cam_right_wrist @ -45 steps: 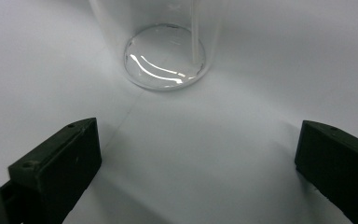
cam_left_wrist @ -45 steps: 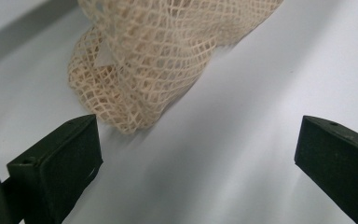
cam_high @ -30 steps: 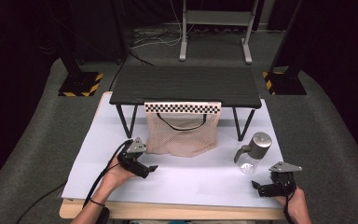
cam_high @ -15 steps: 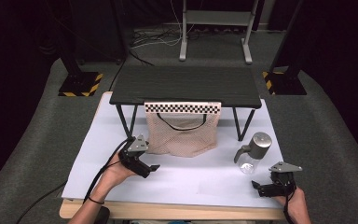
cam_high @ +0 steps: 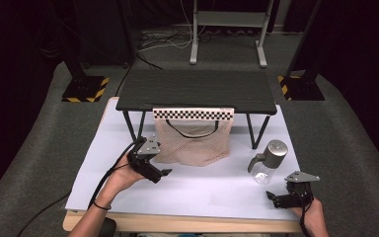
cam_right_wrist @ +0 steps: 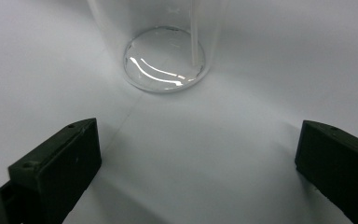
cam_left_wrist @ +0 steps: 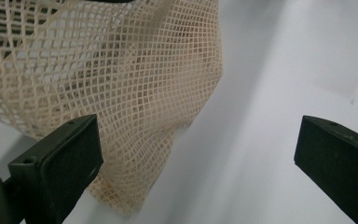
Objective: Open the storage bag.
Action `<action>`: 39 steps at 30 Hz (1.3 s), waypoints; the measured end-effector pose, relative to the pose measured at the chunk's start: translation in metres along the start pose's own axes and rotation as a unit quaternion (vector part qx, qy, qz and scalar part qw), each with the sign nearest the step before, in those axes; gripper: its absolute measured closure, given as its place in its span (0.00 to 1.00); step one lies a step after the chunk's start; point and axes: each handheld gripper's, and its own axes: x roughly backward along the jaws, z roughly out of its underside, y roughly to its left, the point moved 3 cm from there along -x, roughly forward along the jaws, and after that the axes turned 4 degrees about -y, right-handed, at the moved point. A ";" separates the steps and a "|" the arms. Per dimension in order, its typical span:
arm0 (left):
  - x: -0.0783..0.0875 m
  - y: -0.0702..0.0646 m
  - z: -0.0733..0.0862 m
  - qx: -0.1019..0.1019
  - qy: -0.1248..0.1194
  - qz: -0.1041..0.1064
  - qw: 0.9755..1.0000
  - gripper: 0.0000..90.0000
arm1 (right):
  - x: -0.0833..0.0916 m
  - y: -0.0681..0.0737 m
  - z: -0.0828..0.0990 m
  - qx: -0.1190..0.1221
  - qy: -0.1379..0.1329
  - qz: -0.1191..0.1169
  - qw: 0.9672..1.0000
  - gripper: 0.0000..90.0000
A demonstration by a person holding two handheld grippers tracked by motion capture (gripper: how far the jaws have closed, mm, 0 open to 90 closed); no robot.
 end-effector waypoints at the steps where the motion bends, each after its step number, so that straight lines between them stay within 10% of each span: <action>1: 0.000 0.001 -0.002 -0.005 -0.002 -0.002 1.000 0.00 | 0.000 0.000 0.000 0.000 0.000 0.000 1.000 0.00; 39: 0.010 0.005 -0.052 -0.053 -0.027 0.005 0.998 0.00 | 0.000 0.000 0.000 0.000 0.000 0.000 1.000 0.00</action>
